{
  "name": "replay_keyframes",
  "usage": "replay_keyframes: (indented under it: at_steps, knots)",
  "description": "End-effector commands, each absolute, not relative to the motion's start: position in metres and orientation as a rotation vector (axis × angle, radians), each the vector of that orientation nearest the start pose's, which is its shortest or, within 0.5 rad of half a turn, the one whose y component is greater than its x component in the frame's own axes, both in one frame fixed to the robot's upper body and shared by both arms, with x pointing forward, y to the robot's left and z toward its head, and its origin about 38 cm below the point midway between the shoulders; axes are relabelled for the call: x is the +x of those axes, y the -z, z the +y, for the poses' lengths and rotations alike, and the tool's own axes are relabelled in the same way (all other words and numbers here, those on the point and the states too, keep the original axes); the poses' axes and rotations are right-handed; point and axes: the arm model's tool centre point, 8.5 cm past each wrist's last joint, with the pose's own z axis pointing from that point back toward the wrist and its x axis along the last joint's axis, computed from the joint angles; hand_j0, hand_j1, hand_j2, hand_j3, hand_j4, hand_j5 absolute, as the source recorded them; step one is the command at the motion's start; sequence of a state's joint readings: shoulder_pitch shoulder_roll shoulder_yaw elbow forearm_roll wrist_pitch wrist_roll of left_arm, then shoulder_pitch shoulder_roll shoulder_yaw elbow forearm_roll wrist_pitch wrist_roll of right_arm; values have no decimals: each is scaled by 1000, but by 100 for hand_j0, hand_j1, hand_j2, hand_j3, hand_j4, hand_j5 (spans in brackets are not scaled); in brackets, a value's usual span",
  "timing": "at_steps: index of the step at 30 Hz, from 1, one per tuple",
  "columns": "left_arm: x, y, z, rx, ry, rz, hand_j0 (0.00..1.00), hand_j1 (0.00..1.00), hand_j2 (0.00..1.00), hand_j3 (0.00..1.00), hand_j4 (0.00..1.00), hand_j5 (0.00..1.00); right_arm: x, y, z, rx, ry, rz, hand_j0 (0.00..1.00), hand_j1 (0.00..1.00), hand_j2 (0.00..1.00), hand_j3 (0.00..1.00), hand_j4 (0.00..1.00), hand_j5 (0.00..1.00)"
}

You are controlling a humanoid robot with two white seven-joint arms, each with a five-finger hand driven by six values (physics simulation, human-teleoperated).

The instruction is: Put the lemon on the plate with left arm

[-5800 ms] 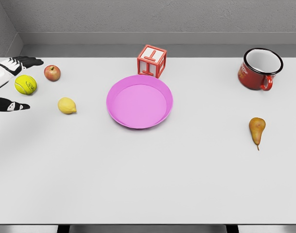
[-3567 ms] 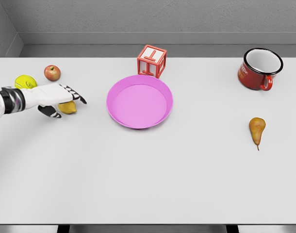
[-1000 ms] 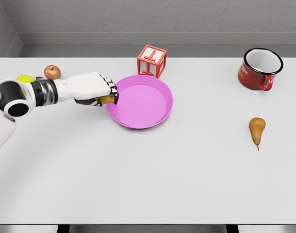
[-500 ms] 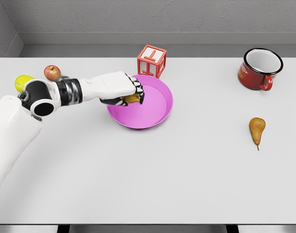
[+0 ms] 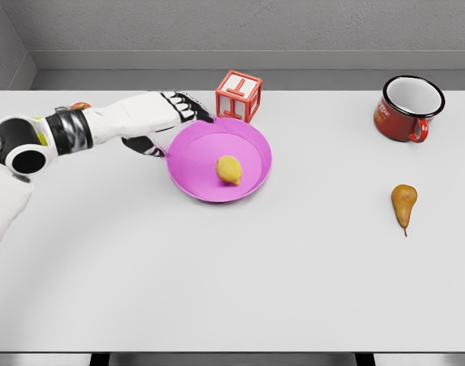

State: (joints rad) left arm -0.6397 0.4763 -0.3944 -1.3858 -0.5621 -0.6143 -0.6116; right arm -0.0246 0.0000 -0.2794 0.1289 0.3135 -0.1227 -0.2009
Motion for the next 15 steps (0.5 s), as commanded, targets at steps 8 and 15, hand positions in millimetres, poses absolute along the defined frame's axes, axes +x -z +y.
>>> replay_keyframes:
  at_steps: [8, 15]
  knots:
    - [445, -250, 353, 517, 1738, -1593, 100, 100, 100, 100, 100, 100, -13, 257, -275, -249, -30, -27, 100, 100, 100, 100, 100, 100]
    - [445, -251, 352, 517, 1731, -1602, 100, 100, 100, 100, 100, 100, -13, 257, -275, -249, -30, -27, 100, 100, 100, 100, 100, 100]
